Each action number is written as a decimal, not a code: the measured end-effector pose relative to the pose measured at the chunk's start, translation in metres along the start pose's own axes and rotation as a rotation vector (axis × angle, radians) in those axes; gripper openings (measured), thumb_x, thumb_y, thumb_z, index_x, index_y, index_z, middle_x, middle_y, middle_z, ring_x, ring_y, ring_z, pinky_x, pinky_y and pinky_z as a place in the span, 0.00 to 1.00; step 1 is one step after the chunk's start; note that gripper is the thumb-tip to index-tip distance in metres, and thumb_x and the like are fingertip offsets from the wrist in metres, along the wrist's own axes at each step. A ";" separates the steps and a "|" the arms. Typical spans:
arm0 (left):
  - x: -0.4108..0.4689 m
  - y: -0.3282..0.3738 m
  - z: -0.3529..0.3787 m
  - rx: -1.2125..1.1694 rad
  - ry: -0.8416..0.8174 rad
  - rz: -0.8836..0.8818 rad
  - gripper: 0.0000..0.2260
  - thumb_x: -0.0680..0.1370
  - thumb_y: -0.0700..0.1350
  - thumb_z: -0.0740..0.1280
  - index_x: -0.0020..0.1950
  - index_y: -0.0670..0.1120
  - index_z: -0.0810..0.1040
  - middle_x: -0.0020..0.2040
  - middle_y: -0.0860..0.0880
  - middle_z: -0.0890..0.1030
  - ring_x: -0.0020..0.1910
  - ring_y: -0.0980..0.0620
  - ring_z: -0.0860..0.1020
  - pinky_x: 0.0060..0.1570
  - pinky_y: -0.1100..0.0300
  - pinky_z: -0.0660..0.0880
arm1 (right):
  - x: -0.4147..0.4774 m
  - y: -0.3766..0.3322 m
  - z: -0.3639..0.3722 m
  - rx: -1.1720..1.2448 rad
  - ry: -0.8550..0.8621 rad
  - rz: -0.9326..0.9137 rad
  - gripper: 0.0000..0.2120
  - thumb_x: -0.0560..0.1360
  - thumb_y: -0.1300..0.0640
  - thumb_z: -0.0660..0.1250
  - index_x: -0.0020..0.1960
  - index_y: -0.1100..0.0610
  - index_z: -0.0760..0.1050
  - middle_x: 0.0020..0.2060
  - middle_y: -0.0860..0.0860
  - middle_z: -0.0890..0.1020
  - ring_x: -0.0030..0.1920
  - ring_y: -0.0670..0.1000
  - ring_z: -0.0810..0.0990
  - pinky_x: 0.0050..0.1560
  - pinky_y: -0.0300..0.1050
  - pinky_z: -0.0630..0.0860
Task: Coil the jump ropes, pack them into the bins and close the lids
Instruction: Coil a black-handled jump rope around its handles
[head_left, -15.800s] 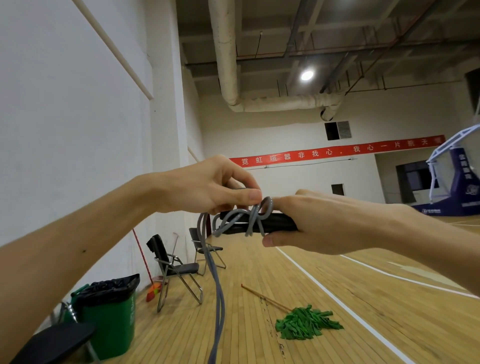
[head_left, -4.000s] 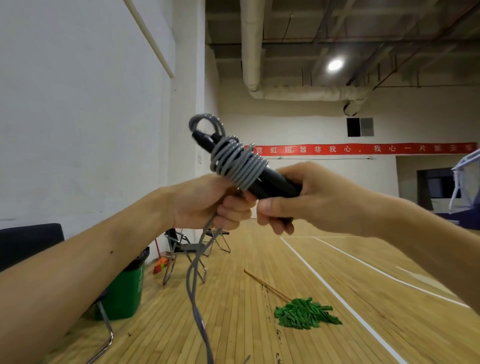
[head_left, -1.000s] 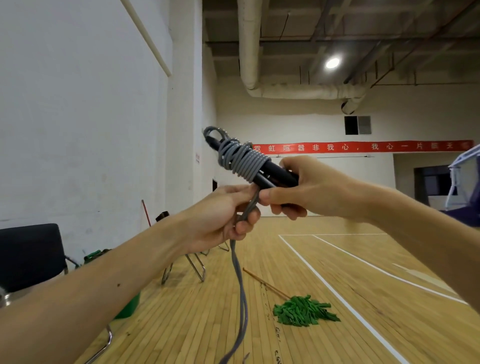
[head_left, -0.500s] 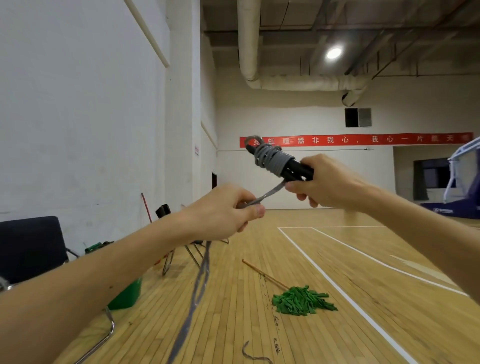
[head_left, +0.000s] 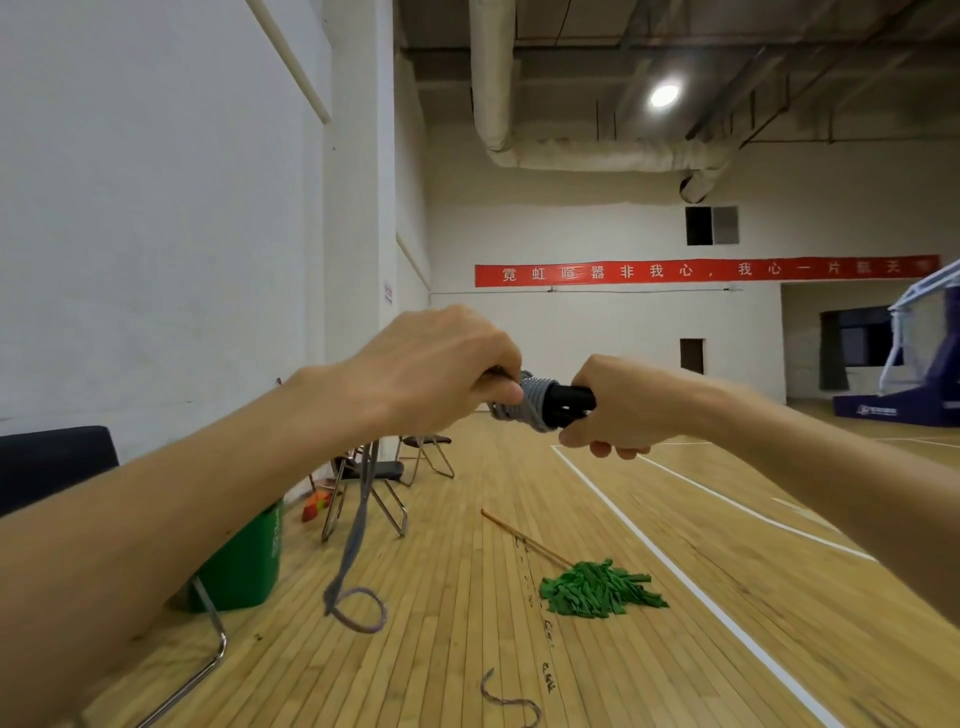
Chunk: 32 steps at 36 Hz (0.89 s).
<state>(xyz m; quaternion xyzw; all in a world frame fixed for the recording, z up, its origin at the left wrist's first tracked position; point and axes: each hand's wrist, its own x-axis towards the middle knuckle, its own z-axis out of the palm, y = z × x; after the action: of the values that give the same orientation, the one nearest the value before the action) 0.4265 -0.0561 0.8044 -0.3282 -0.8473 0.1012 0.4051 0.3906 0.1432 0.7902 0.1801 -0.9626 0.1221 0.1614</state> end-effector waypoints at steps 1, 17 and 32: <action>0.002 -0.002 -0.002 -0.013 0.004 0.019 0.13 0.80 0.56 0.65 0.54 0.50 0.84 0.46 0.55 0.82 0.44 0.57 0.76 0.46 0.59 0.75 | -0.001 -0.002 0.001 -0.011 -0.017 -0.009 0.09 0.78 0.56 0.71 0.51 0.61 0.78 0.32 0.51 0.82 0.24 0.47 0.76 0.26 0.37 0.73; 0.012 -0.019 -0.005 -0.219 -0.058 0.123 0.16 0.72 0.61 0.68 0.44 0.48 0.84 0.35 0.61 0.78 0.38 0.64 0.76 0.42 0.65 0.72 | -0.024 -0.025 0.002 -0.124 -0.212 -0.195 0.08 0.77 0.52 0.72 0.51 0.56 0.80 0.36 0.50 0.84 0.31 0.47 0.77 0.33 0.38 0.75; -0.003 -0.018 0.015 -0.846 -0.219 -0.033 0.12 0.73 0.54 0.71 0.42 0.46 0.84 0.34 0.47 0.80 0.33 0.53 0.75 0.35 0.62 0.70 | -0.041 -0.022 -0.011 0.082 -0.426 -0.443 0.03 0.77 0.56 0.72 0.49 0.53 0.78 0.37 0.49 0.82 0.33 0.45 0.76 0.34 0.34 0.74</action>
<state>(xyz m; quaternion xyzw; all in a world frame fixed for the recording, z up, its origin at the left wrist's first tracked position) 0.4084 -0.0698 0.8010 -0.4392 -0.8571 -0.2270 0.1445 0.4381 0.1392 0.7897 0.4134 -0.9063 0.0824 -0.0288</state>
